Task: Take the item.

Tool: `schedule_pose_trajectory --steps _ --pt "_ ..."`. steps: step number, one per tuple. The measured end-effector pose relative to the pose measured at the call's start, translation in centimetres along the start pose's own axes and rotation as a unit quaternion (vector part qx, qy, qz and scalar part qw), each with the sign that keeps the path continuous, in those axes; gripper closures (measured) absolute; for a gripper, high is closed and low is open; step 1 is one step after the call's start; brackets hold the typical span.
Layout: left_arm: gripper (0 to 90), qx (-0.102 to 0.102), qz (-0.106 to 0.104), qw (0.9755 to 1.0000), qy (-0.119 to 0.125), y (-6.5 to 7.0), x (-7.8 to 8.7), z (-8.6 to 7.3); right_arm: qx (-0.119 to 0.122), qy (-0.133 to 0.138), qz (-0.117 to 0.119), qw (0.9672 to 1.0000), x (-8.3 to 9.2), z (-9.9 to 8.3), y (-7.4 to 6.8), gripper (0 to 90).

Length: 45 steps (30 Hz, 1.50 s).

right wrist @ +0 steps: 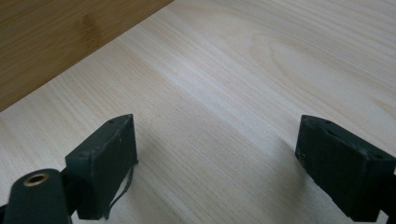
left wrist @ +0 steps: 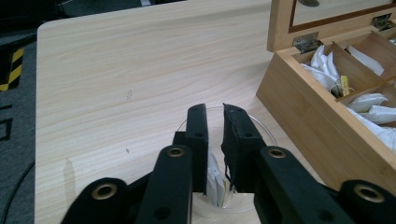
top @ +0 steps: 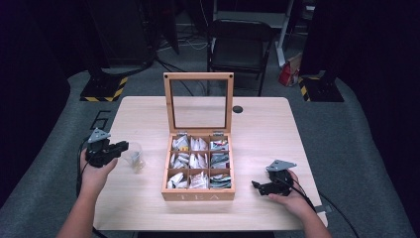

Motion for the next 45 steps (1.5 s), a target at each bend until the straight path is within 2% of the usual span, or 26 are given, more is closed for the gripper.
schedule_pose_trajectory --steps 5,14,16,20,29,33,40,45 --pt "69.4 0.004 0.000 0.9999 0.010 0.1 0.2 0.2 0.001 0.000 0.001 1.0000 0.0 0.0 0.0 11.9" --pt "57.7 0.008 -0.006 0.9997 0.021 0.6 0.7 0.7 0.001 0.000 0.001 1.0000 0.0 0.0 0.0 11.9" --pt "51.5 0.006 -0.004 0.9996 0.026 0.7 0.8 0.9 0.001 0.000 0.001 1.0000 0.0 0.0 0.0 11.9" --pt "46.7 -0.001 -0.006 0.9998 0.021 1.1 1.0 1.3 0.000 0.000 0.000 1.0000 0.0 0.0 0.0 11.9" --pt "43.5 -0.013 -0.020 0.9996 0.018 2.4 1.5 1.9 0.000 0.000 0.000 1.0000 0.0 0.0 0.0 11.9" --pt "43.4 -0.018 -0.028 0.9993 0.019 3.3 1.6 1.9 0.001 -0.001 0.002 1.0000 0.0 0.0 0.0 11.9" --pt "43.5 -0.033 -0.041 0.9985 0.018 4.7 1.3 1.3 0.000 0.000 0.001 1.0000 0.0 0.0 0.0 11.9" --pt "43.5 -0.036 -0.045 0.9983 0.012 5.4 1.1 0.6 0.000 0.000 0.000 1.0000 0.0 0.0 0.0 11.9"
Point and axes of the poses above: each handheld gripper's, and its own axes: x roughly backward along the jaws, z roughly out of its top, y roughly to its right, the point moved 1 cm from there along -x, roughly forward along the jaws, and after that the axes turned 11 degrees about -y, right-handed, at the moved point
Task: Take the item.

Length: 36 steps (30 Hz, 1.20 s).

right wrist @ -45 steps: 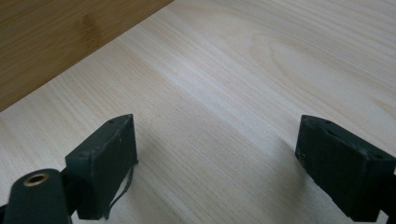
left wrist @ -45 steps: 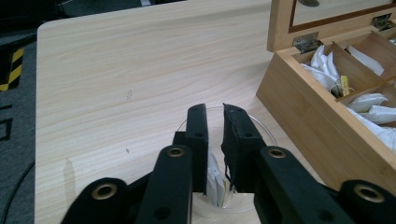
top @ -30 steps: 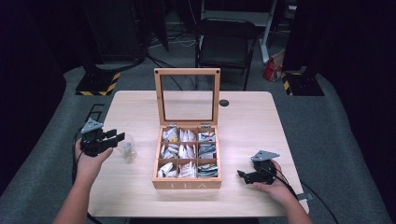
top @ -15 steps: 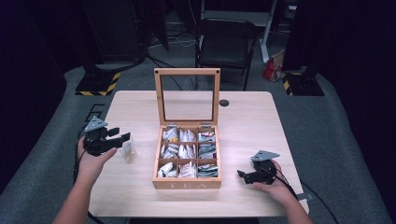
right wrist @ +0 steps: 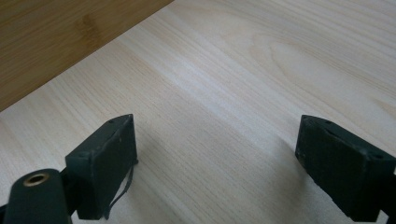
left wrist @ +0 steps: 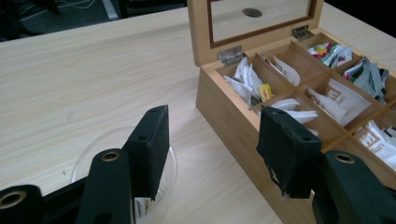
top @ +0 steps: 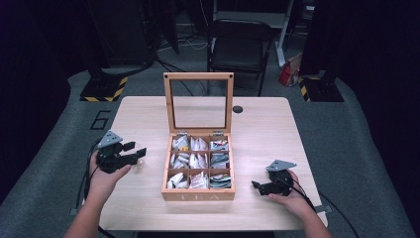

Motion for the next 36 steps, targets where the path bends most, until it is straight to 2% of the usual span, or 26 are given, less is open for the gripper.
schedule_pose_trajectory --steps 1,5,18,25,36 --pt "43.5 -0.006 -0.003 1.0000 -0.004 0.2 -0.1 -0.4 0.001 0.000 0.001 1.0000 0.0 0.0 0.0 11.9" --pt "43.6 -0.006 -0.004 0.9999 -0.008 0.5 -0.3 -1.1 0.000 0.000 0.000 1.0000 0.0 0.0 0.0 11.9" --pt "43.6 0.002 -0.013 0.9998 -0.018 1.2 -1.8 -3.9 0.001 0.000 0.001 1.0000 0.0 0.0 0.0 11.9" --pt "43.6 0.006 -0.016 0.9994 -0.031 1.2 -2.5 -5.4 0.001 0.000 0.001 1.0000 0.0 0.0 0.0 11.9" --pt "43.6 0.004 -0.016 0.9991 -0.040 1.3 -3.3 -6.5 0.000 0.000 0.000 1.0000 0.0 0.0 0.0 11.9"
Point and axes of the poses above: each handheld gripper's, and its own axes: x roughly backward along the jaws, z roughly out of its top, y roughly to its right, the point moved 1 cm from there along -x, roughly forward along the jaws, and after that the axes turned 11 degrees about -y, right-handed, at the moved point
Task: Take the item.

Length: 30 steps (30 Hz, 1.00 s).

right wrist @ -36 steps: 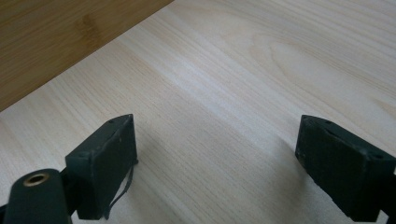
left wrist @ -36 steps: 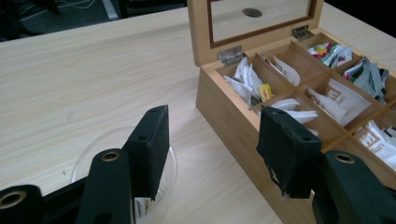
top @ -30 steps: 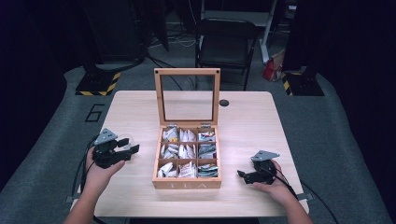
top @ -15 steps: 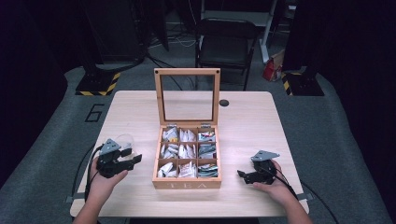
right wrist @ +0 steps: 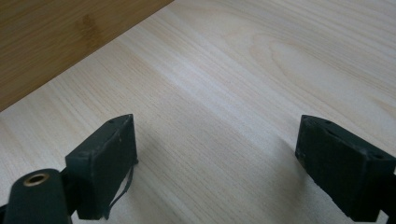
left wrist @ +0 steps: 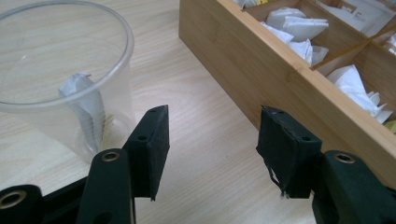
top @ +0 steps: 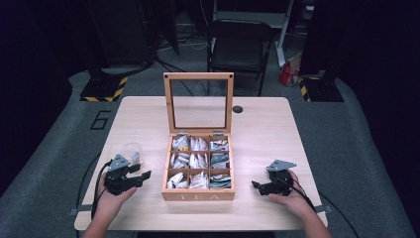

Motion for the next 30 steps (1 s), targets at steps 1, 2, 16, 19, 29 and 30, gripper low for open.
schedule_pose_trajectory --steps 1,2,16,19,29,30 --pt "43.6 -0.003 0.001 1.0000 -0.001 0.0 -0.1 -0.1 0.000 0.000 0.000 1.0000 0.0 0.0 0.0 11.9" --pt "43.6 -0.003 0.001 1.0000 -0.001 0.0 -0.1 -0.1 0.000 0.000 0.000 1.0000 0.0 0.0 0.0 11.9" --pt "43.5 -0.015 0.003 0.9996 -0.023 -0.2 -1.1 -1.1 0.000 0.000 0.000 1.0000 0.0 0.0 0.0 11.9" --pt "43.5 -0.017 0.004 0.9994 -0.031 -0.2 -1.5 -1.4 0.000 0.000 0.001 1.0000 0.0 0.0 0.0 11.9" --pt "43.5 -0.025 0.002 0.9987 -0.044 0.2 -2.2 -1.5 0.000 0.000 0.001 1.0000 0.0 0.0 0.0 11.9" --pt "43.5 -0.024 -0.002 0.9987 -0.045 0.2 -2.2 -1.5 0.000 0.000 0.000 1.0000 0.0 0.0 0.0 11.9"
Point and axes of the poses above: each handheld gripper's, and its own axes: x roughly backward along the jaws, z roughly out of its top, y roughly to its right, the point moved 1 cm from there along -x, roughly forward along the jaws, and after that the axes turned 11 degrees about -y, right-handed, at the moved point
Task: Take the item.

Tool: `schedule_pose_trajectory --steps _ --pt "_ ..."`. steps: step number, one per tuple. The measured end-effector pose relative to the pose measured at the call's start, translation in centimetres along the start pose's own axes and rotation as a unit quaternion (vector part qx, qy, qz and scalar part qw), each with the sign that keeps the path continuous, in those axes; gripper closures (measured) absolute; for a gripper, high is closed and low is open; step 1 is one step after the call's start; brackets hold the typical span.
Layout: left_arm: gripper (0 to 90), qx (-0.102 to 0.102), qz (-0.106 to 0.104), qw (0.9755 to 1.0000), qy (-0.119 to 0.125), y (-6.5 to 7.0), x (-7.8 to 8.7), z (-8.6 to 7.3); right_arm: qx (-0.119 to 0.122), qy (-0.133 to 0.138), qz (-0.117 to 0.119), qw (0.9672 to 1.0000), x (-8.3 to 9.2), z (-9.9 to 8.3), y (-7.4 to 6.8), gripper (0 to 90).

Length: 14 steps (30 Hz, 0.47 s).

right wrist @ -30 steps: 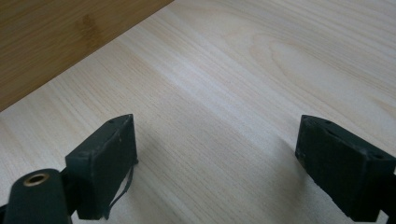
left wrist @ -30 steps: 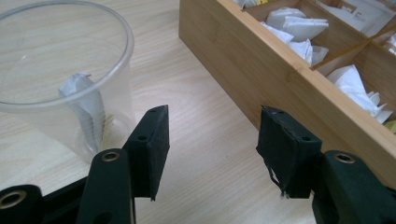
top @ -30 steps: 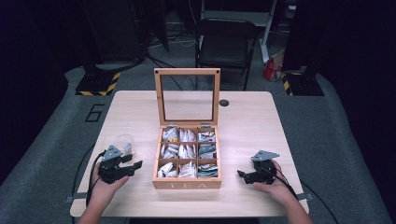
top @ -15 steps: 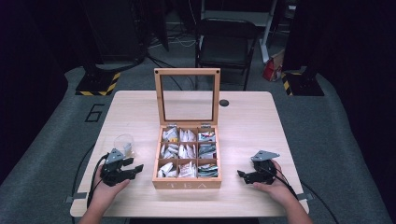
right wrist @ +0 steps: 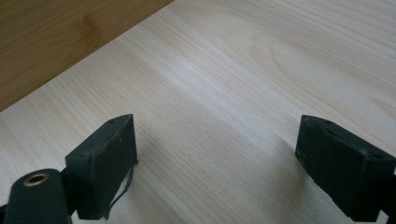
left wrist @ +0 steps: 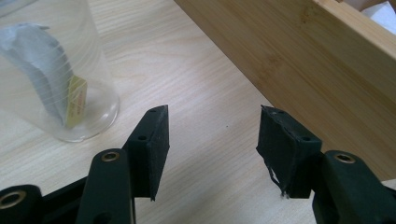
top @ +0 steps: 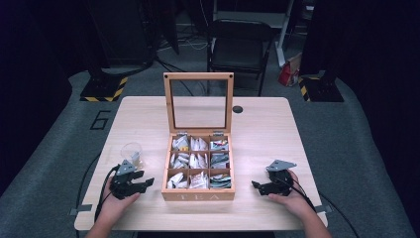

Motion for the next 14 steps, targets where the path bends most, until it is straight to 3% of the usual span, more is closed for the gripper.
schedule_pose_trajectory --steps 8,14 --pt "43.5 -0.008 0.001 0.9999 -0.009 -0.02 -0.29 0.03 0.001 0.000 0.001 1.0000 0.01 0.00 0.01 11.9" --pt "43.4 -0.004 -0.002 1.0000 0.000 0.10 0.03 0.18 0.001 -0.001 0.001 1.0000 0.02 0.00 0.01 11.9"
Point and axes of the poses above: each handheld gripper's, and its own axes: x roughly backward along the jaws, z roughly out of its top, y roughly to its right, the point moved 1 cm from there along -x, roughly forward along the jaws, and after that the axes turned 11 degrees about -y, right-handed, at the moved point
